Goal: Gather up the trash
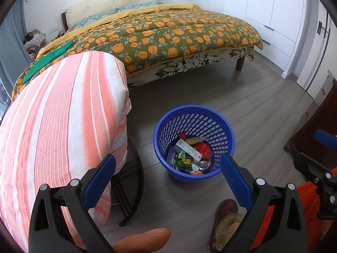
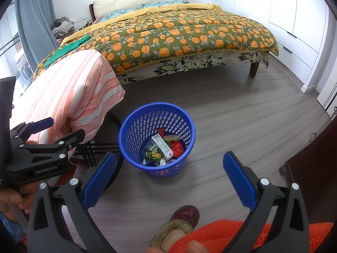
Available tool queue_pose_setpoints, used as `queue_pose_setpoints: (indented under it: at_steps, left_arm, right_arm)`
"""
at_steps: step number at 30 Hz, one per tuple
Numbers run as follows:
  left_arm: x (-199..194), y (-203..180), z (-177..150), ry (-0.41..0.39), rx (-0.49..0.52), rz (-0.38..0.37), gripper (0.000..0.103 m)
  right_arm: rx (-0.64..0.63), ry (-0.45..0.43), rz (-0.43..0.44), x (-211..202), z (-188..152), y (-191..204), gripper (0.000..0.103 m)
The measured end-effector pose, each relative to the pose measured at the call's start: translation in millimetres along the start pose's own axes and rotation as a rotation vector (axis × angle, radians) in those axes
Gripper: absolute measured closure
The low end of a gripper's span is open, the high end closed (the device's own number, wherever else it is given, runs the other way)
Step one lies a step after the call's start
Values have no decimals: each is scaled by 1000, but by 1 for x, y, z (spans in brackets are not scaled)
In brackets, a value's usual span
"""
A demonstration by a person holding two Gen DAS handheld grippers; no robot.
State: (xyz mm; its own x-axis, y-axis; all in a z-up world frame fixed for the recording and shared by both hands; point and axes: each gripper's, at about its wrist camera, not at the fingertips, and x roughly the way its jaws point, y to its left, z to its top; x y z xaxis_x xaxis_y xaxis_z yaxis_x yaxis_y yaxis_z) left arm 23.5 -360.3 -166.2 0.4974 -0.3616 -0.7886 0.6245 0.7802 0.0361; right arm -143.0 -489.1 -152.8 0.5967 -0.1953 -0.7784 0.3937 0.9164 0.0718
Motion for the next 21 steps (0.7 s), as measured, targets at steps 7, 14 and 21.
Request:
queue_pose_setpoints:
  at_steps: [7, 14, 21]
  left_arm:
    - [0, 2, -1, 1, 1, -1, 5]
    - [0, 2, -1, 1, 0, -1, 5]
    - [0, 2, -2, 1, 3, -1, 5]
  right_arm:
    - [0, 0, -1, 0, -1, 0, 5]
    - [-1, 1, -2, 0, 0, 0, 5]
    - [-2, 1, -2, 0, 0, 1, 5]
